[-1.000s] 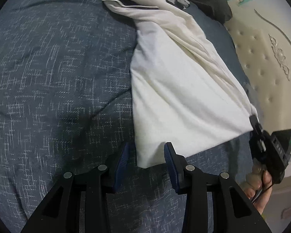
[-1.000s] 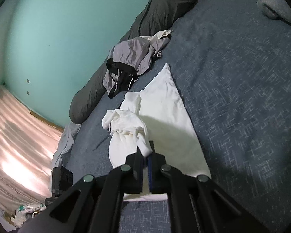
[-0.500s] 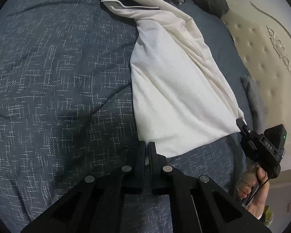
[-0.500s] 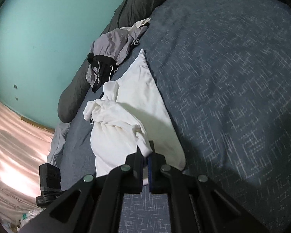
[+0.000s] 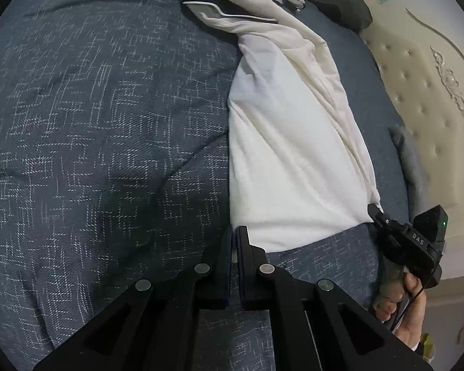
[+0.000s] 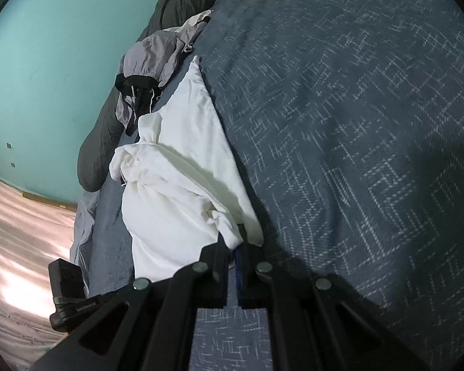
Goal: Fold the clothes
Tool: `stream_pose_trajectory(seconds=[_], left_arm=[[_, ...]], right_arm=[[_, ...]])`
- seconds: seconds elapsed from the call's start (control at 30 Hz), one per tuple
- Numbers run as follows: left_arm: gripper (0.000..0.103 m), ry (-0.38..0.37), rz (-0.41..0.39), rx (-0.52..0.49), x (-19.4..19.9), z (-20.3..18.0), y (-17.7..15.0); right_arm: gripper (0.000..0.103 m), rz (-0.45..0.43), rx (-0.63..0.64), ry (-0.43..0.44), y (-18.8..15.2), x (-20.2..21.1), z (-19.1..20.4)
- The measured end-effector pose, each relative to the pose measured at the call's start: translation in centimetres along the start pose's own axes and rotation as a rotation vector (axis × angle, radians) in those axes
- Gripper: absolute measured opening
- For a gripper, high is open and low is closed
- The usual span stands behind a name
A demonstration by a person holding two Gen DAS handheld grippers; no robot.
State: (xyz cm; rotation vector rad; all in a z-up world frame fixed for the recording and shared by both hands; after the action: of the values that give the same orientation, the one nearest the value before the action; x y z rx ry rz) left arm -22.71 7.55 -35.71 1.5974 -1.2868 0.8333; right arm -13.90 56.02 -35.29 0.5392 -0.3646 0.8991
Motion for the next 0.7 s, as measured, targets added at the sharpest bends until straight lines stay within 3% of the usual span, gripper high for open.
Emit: stream_pose_trajectory(seconds=[0.3,0.47,0.6,0.7], left_arm=[[0.003,0.009,0.0,0.002,-0.7,-0.4,0.2],[0.003,0.025,-0.001,-0.013,-1.3,-1.5,0.0],[0.003,0.028,0.001,-0.009,-1.6,-1.7,0.0],[0.003,0.032,0.0,-0.003,-1.8,-1.8,0.0]], right_arm=[[0.011,-0.037,0.006,-0.016,0.2,1.5,0.8],[0.013,-0.098,0.037,-0.131,0.5,3.2,1.3],[0.015,-0.145,0.036,-0.044,0.9,4.3,1.8],[0.015,-0.12,0.094,-0.005,1.0,3.6,3.1]])
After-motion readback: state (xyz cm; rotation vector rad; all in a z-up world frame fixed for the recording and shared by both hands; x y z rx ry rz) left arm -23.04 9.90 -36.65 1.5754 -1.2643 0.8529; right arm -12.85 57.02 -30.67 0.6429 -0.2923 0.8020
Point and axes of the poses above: each gripper's, at about its wrist camera, not at the fingertips, and x roughly against the way its jaws point, z to its left, y to its top, the point moved 1 cm from there along -x, roughly the way its jaws point, and after that the axes turned 8 degrees about y, right-handed, at the moved point
